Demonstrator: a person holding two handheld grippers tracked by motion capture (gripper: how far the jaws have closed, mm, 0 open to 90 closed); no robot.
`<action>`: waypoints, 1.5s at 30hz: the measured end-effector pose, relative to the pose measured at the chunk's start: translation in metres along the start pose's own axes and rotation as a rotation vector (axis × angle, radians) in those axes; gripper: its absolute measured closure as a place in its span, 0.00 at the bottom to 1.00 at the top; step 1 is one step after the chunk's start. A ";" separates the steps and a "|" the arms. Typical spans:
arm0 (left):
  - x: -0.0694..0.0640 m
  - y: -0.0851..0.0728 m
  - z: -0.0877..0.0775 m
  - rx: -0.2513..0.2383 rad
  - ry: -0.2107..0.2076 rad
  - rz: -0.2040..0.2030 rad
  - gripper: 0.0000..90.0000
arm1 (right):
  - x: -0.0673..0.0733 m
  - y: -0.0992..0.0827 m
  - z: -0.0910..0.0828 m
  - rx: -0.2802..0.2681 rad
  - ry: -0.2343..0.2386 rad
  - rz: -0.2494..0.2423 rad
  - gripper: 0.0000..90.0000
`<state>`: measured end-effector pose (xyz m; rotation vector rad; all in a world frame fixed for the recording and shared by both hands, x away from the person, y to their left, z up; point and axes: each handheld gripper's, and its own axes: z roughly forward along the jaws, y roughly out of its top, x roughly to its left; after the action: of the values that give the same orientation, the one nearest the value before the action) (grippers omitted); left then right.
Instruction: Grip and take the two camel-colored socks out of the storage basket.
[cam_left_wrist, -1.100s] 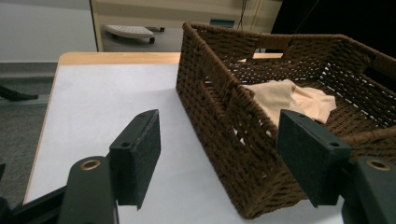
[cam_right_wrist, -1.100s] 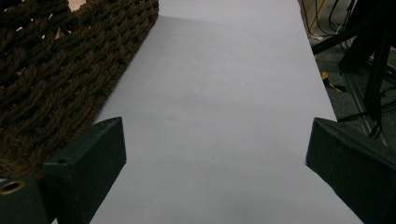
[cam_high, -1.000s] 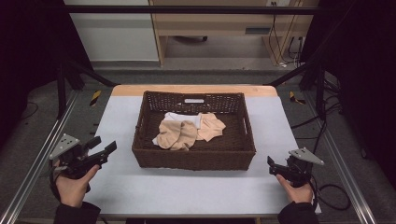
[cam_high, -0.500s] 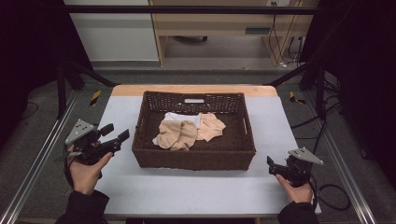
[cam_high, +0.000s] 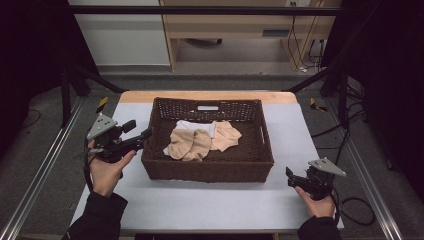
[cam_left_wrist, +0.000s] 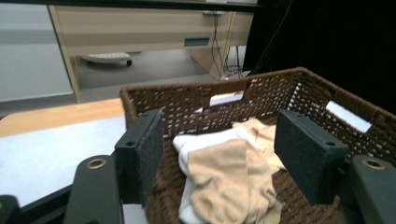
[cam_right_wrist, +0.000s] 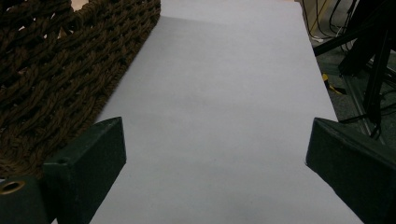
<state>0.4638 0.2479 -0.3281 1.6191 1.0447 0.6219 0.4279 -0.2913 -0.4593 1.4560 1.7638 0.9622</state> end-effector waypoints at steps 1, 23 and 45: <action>-0.002 0.002 0.002 -0.005 -0.001 0.000 0.37 | 0.000 0.000 0.000 0.000 0.000 0.000 0.06; -0.026 0.020 0.066 0.054 0.000 0.059 0.40 | -0.001 0.000 0.001 0.001 -0.006 0.004 0.06; -0.030 0.003 0.137 0.203 0.027 0.093 0.36 | -0.002 0.001 0.003 0.000 -0.005 0.012 0.06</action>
<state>0.5621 0.1549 -0.3629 1.8492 1.0852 0.6170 0.4310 -0.2932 -0.4599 1.4691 1.7537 0.9633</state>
